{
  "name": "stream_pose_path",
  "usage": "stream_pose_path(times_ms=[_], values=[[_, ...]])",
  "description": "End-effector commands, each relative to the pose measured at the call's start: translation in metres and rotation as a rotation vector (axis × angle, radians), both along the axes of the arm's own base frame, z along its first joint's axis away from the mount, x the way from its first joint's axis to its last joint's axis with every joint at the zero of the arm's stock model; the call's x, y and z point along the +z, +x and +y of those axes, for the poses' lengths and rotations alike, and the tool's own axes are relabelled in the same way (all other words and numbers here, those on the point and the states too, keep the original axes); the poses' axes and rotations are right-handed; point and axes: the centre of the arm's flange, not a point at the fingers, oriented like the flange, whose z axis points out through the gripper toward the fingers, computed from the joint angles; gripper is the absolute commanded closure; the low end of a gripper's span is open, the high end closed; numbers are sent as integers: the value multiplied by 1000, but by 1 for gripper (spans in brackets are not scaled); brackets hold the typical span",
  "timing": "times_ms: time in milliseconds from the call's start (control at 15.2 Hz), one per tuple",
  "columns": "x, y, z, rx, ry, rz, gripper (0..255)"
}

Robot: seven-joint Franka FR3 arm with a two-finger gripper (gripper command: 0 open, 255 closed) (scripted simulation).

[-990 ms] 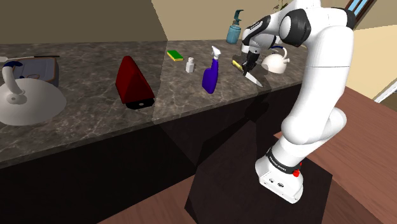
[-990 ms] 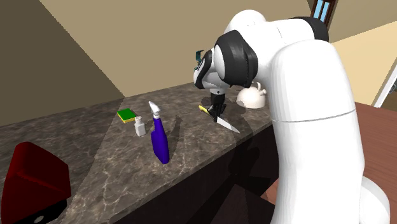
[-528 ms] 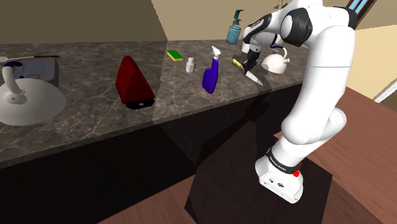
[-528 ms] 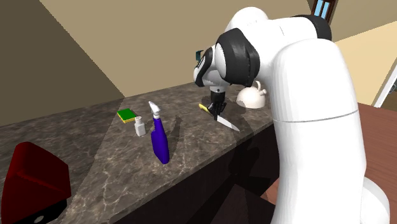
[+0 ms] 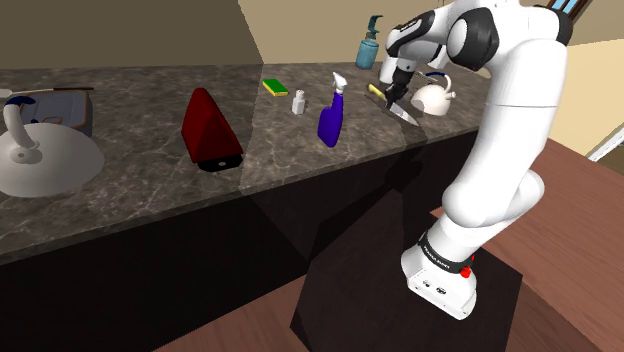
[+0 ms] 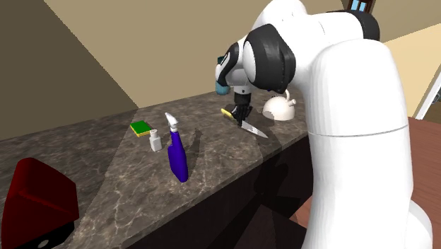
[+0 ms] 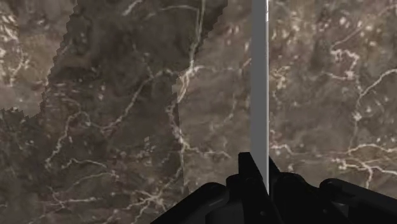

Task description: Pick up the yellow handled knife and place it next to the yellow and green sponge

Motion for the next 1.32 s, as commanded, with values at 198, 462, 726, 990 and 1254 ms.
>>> stream_pose_path(times_ms=[198, 462, 726, 990, 1254], values=[[27, 0, 0, 0, 0, 0, 255], [48, 0, 0, 0, 0, 0, 255], [69, 0, 0, 0, 0, 0, 255], [71, 24, 32, 0, 0, 0, 255], [72, 56, 75, 0, 0, 0, 255]])
